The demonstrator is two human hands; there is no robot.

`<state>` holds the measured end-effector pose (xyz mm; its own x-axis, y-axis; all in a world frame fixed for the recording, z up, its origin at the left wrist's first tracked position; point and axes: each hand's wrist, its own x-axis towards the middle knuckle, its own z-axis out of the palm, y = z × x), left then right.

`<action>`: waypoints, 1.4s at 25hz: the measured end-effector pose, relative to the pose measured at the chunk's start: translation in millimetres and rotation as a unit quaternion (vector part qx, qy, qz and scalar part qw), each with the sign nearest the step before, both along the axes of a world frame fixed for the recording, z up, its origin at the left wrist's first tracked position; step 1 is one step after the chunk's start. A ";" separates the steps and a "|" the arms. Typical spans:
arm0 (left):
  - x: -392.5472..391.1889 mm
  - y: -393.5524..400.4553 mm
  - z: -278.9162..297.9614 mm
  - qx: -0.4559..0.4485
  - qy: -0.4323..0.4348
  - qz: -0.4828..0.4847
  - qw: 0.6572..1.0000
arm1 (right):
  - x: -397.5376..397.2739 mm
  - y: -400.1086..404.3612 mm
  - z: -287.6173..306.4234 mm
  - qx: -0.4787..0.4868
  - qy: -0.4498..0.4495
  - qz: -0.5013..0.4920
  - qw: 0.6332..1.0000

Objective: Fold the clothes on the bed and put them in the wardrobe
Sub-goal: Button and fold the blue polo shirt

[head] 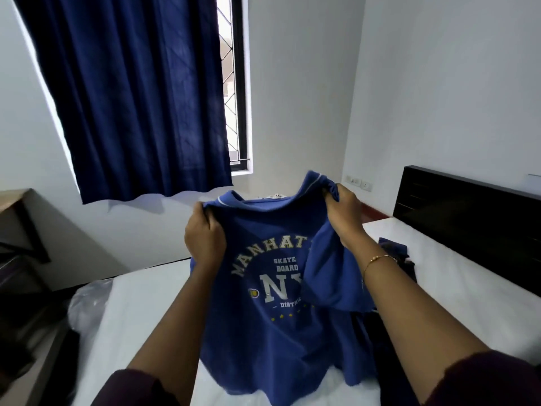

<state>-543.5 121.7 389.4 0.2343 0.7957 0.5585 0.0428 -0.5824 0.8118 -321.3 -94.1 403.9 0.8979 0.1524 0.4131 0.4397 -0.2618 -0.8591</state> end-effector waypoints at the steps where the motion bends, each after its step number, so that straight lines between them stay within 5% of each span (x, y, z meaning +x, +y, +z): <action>1: -16.4 -5.8 3.2 -0.013 -0.023 -0.002 1.000 | -19.0 5.5 2.4 0.003 0.003 0.012 1.000; 13: -231.9 -33.3 50.3 0.035 -0.097 -0.026 0.994 | -207.7 4.2 12.0 0.070 0.074 0.118 0.988; 16: -257.8 -20.5 57.0 0.050 -0.023 0.047 0.997 | -202.8 -9.4 13.7 0.081 0.074 0.142 0.984; 19: -259.6 2.9 15.8 0.063 0.142 0.156 0.975 | -180.7 -2.5 -30.0 -0.020 0.019 0.142 0.990; 22: -235.5 29.3 -52.8 0.021 0.224 0.138 0.964 | -143.0 31.1 -115.9 -0.101 0.028 0.131 0.986; 28: -174.7 75.9 -176.6 -0.010 0.257 0.064 0.964 | -82.9 87.5 -268.2 -0.149 0.080 0.127 0.977; 32: -141.4 116.0 -236.7 0.019 0.362 0.149 0.920 | -46.8 119.3 -317.1 -0.322 0.022 0.032 0.946; 35: -117.4 145.9 -270.5 -0.054 0.385 0.151 0.909 | -26.5 153.8 -341.5 -0.343 0.032 0.063 0.937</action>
<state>-660.9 267.6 118.9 0.2846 0.9292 0.2356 0.7668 -0.3682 0.5258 -347.8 59.6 62.4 0.8749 0.4681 0.1243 0.4567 -0.7119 -0.5335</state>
